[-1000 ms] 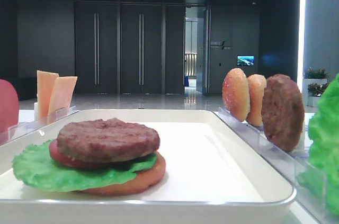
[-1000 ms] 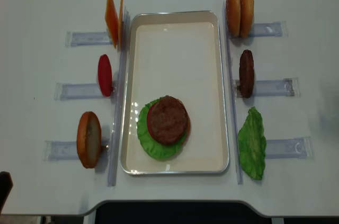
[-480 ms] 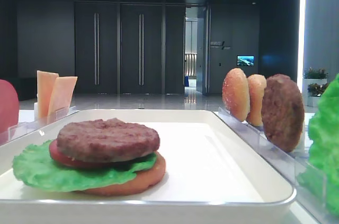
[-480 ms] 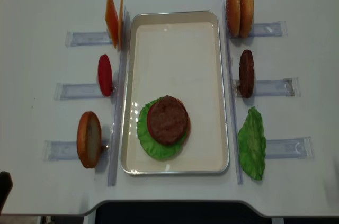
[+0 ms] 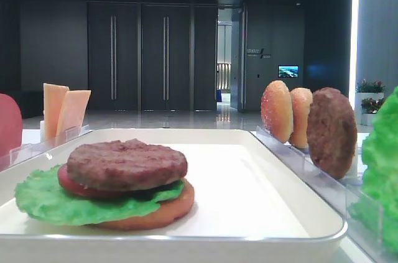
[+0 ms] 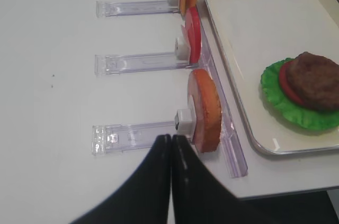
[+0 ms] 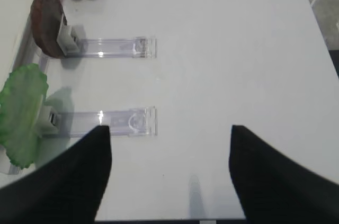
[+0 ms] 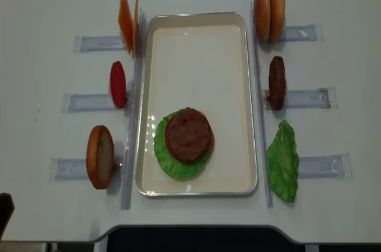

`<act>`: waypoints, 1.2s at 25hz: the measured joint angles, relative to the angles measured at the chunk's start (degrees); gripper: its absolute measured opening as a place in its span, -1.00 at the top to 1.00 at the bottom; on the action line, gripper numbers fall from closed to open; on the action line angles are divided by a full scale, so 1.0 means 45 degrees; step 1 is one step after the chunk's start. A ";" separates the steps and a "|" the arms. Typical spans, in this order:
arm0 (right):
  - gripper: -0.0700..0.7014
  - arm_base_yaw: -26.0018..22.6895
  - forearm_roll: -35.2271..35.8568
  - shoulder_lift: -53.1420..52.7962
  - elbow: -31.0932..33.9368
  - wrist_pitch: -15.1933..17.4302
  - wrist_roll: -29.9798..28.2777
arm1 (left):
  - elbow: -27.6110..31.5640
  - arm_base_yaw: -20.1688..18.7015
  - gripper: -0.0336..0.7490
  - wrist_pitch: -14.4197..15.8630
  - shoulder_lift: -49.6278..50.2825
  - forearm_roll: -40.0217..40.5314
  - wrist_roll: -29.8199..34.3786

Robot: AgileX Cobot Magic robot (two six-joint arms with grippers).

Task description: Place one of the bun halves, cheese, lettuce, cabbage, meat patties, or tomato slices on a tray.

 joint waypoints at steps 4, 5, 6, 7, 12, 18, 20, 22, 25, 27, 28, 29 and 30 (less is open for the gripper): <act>-0.36 0.0000 0.0000 -0.1418 0.0682 -0.0451 0.0000 | 0.0000 0.0000 0.92 0.0000 0.0000 0.0000 0.0000; -0.36 0.0000 0.0000 -0.1610 0.0746 -0.0504 0.0000 | 0.0000 0.0000 0.92 0.0000 0.0000 0.0000 0.0000; -0.36 0.0000 0.0000 -0.1689 0.0778 -0.0563 0.0000 | 0.0000 0.0000 0.92 0.0000 0.0000 0.0000 0.0000; -0.36 0.0000 0.0000 -0.1706 0.0778 -0.0646 0.0000 | 0.0000 0.0000 0.92 0.0000 0.0000 0.0000 0.0000; -0.36 0.0000 0.0000 -0.1750 0.0880 -0.0869 -0.0012 | 0.0000 0.0000 0.92 0.0000 0.0000 0.0000 0.0000; -0.36 0.0000 0.0000 -0.1750 0.1015 -0.0872 -0.0020 | 0.0000 0.0000 0.92 0.0000 0.0000 0.0000 0.0000; -0.36 0.0000 0.0000 -0.1750 0.1015 -0.0859 -0.0020 | 0.0000 0.0000 0.92 0.0000 0.0000 0.0000 0.0000; -0.36 0.0000 0.0000 -0.1750 0.1015 -0.0859 -0.0020 | 0.0000 0.0000 0.92 0.0000 0.0000 0.0000 0.0000; -0.36 0.0000 0.0000 -0.1750 0.1015 -0.0859 -0.0020 | 0.0000 0.0000 0.92 0.0000 0.0000 0.0000 0.0000; -0.35 0.0000 0.0000 -0.1750 0.1015 -0.0859 -0.0020 | 0.0000 0.0000 0.92 0.0000 0.0000 0.0000 0.0000; -0.35 0.0000 0.0000 -0.1750 0.1015 -0.0859 -0.0020 | 0.0000 0.0000 0.92 0.0000 0.0000 0.0000 0.0000; -0.35 0.0000 0.0000 -0.1750 0.1015 -0.0859 -0.0020 | 0.0000 0.0000 0.92 0.0000 0.0000 0.0000 0.0000; -0.35 0.0000 0.0000 -0.1750 0.1015 -0.0859 -0.0020 | 0.0000 0.0000 0.92 0.0000 0.0000 0.0000 0.0000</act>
